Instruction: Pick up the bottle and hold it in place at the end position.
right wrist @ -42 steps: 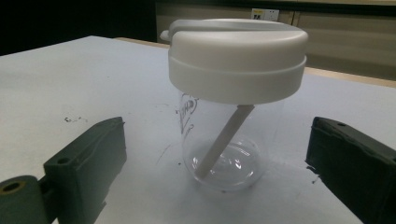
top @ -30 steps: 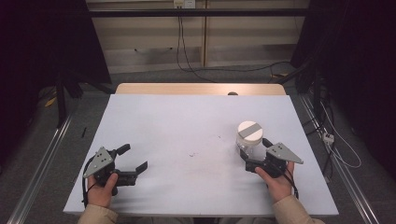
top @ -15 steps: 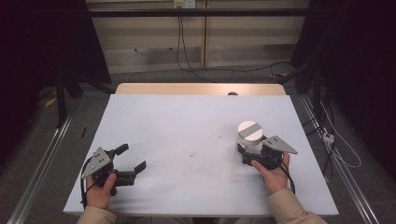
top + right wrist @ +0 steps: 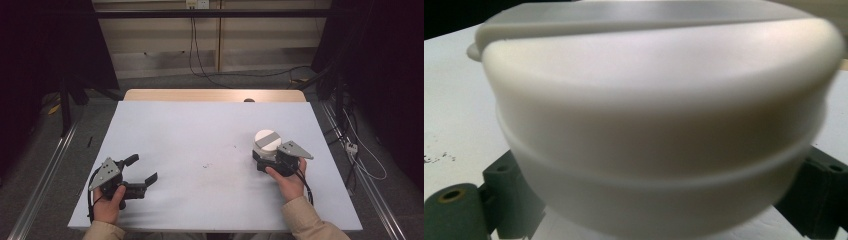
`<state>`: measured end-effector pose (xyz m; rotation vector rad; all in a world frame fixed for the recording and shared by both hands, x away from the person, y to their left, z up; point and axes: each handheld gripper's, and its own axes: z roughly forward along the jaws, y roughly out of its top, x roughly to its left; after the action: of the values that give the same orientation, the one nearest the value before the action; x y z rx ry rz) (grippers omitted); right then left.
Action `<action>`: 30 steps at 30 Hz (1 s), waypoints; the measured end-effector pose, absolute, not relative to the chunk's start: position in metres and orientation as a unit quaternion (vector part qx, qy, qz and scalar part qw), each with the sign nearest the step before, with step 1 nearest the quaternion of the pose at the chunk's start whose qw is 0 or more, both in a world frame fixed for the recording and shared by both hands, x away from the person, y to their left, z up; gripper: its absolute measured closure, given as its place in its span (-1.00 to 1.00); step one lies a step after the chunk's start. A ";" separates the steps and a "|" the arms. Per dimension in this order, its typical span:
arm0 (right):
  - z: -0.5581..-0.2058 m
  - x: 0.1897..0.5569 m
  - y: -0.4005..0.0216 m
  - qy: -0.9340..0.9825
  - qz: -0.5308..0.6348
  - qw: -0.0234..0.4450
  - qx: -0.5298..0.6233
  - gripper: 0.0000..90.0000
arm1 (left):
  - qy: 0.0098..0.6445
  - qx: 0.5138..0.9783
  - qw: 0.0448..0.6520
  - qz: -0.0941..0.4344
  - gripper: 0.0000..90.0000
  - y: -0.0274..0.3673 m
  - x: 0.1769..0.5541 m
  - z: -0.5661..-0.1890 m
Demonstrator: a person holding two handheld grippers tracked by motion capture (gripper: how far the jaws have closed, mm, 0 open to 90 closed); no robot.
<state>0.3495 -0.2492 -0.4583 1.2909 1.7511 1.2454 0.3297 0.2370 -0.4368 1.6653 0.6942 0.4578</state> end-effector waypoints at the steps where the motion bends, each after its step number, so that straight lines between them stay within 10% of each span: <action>1: -0.459 0.351 -0.248 0.665 0.471 0.313 0.488 -0.77 | 0.299 0.718 0.597 0.197 -0.91 0.237 0.330 -0.437; 30: -0.445 0.362 -0.231 0.678 0.488 0.311 0.454 -0.60 | 0.294 0.720 0.596 0.199 -0.91 0.237 0.331 -0.436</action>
<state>0.3617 -0.2312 -0.4451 1.1980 1.7896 1.2874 0.3310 0.2372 -0.4364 1.6724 0.6827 0.4624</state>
